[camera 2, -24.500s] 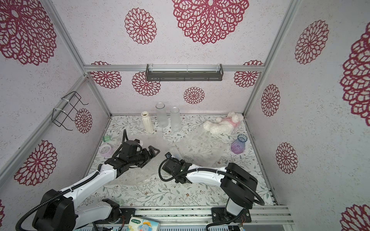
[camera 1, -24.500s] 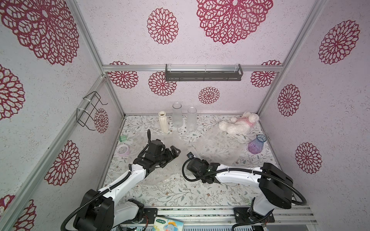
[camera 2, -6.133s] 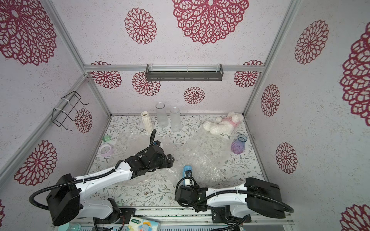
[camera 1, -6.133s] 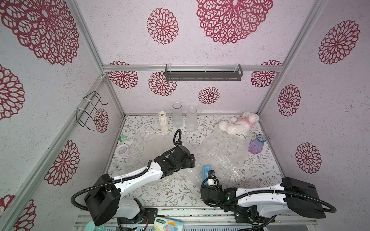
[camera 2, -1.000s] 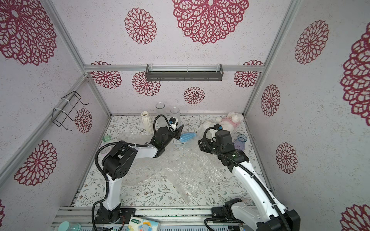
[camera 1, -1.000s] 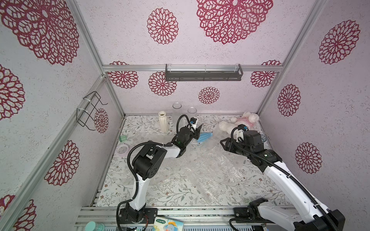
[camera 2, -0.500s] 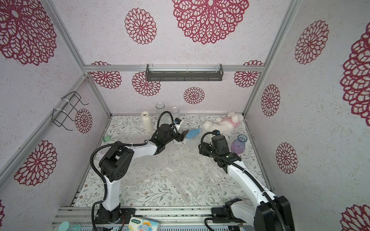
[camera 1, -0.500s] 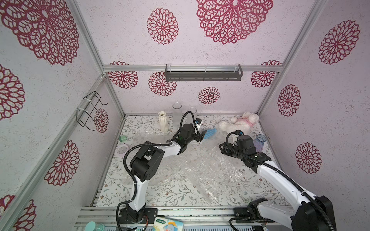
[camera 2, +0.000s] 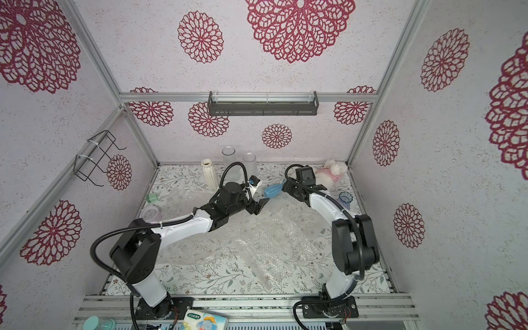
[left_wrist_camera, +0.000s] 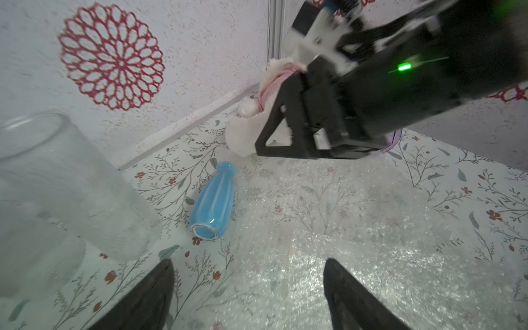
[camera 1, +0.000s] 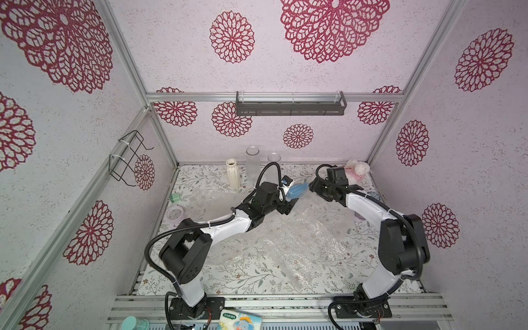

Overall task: Unwrap the vase from the bubble wrap
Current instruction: Adjust the vase at the center of the board.

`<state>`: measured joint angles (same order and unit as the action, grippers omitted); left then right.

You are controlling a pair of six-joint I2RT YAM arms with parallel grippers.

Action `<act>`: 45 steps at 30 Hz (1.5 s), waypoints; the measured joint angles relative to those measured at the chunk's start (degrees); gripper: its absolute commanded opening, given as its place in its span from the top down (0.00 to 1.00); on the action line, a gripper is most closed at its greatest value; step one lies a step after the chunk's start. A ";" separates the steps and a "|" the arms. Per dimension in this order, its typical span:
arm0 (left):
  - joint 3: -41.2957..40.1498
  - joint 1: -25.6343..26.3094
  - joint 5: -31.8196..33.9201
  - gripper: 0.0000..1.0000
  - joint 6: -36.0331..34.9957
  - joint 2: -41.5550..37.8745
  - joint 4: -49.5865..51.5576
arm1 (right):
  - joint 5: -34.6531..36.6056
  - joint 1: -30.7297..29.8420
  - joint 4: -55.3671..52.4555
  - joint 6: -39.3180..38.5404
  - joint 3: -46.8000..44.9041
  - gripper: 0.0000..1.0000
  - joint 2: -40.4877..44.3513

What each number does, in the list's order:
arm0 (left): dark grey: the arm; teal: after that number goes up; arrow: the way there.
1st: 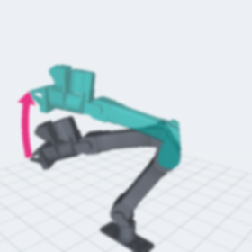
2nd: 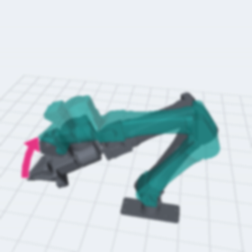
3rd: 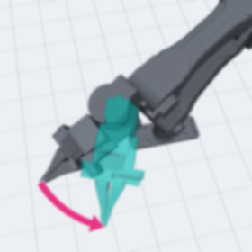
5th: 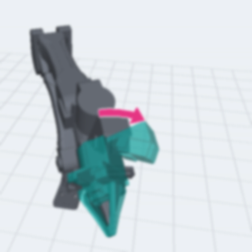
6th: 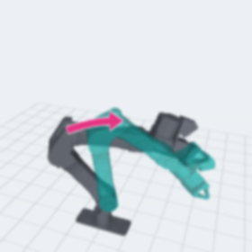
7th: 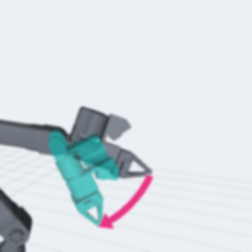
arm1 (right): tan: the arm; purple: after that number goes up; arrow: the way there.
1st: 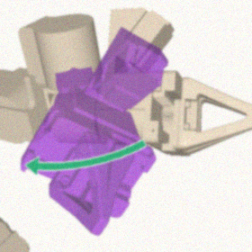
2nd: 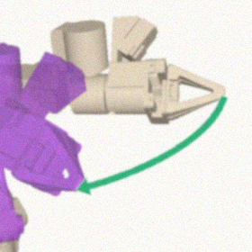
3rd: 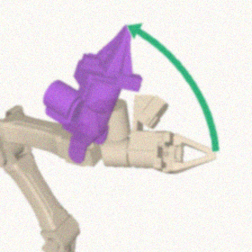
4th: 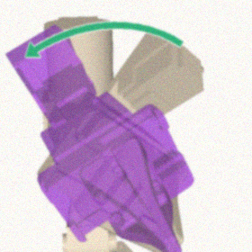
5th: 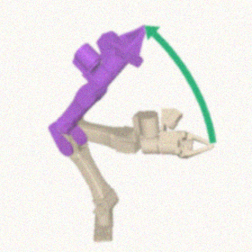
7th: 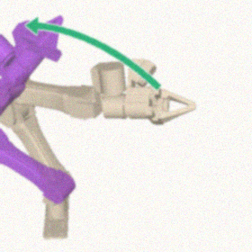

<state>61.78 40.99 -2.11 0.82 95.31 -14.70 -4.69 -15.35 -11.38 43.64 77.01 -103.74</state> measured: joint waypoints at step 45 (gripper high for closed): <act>-15.80 -1.55 0.02 0.01 10.60 -22.56 4.83 | 10.51 -4.59 -36.37 21.38 57.02 0.52 -42.88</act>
<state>45.98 39.44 -2.09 11.42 72.75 -9.87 5.82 -19.94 -47.75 65.01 134.04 -146.63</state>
